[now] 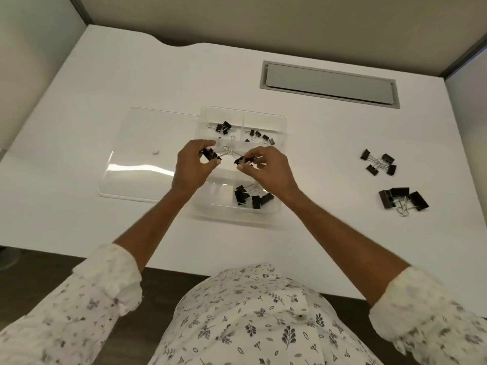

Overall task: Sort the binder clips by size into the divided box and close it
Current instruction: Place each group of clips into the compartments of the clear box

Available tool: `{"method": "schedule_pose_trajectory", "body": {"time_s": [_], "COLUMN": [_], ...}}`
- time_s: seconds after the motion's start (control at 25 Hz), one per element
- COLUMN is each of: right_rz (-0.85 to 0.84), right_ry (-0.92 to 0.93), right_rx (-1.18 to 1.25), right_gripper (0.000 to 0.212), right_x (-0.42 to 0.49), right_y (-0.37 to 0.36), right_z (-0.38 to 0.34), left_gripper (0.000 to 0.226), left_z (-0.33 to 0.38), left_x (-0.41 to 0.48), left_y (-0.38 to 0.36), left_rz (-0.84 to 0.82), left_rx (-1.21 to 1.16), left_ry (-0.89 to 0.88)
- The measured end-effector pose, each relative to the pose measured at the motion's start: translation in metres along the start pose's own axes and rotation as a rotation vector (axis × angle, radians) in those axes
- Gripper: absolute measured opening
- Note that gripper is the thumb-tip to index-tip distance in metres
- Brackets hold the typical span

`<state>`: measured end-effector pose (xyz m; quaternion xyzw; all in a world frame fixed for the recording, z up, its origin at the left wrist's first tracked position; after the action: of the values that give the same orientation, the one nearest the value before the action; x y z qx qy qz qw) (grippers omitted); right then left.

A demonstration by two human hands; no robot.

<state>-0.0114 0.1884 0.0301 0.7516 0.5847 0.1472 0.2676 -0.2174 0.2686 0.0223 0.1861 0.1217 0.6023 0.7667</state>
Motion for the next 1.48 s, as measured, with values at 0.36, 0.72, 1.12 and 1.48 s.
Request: {"method": "schedule_pose_trajectory", "body": {"time_s": [0.36,0.72,1.12,1.48], "right_rz": [0.072,0.276,0.502,0.568], "right_ry": [0.229,0.189,0.025,-0.058], "right_rx": [-0.189,-0.267,-0.313,-0.313], "right_gripper": [0.028,0.021,0.024,0.025], "right_x": [0.018,-0.017,-0.102,-0.158], "right_y": [-0.035,0.016,0.126,0.237], "right_z": [-0.018,0.010,0.107,0.204], "left_gripper": [0.051,0.039,0.043,0.045], "left_z": [-0.005,0.016,0.093,0.149], "left_x": [0.005,-0.011,-0.059,-0.107], "left_y": [0.012,-0.050,-0.192,-0.323], "left_rz": [-0.041,-0.212,-0.476,-0.574], "left_rx": [0.073,0.063,0.074,0.146], "left_ry": [-0.052,-0.190,-0.354,-0.401]}}
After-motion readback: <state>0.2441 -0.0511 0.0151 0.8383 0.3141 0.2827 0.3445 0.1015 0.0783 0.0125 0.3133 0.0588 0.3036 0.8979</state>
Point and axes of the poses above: each hand's wrist, its own x-axis towards the middle knuckle, its own y-axis out of the back of the hand, z = x × y, the point moved 9 cm from there along x, towards the middle knuckle, and after that the axes turned 6 degrees about -x, right-handed, at the moved point
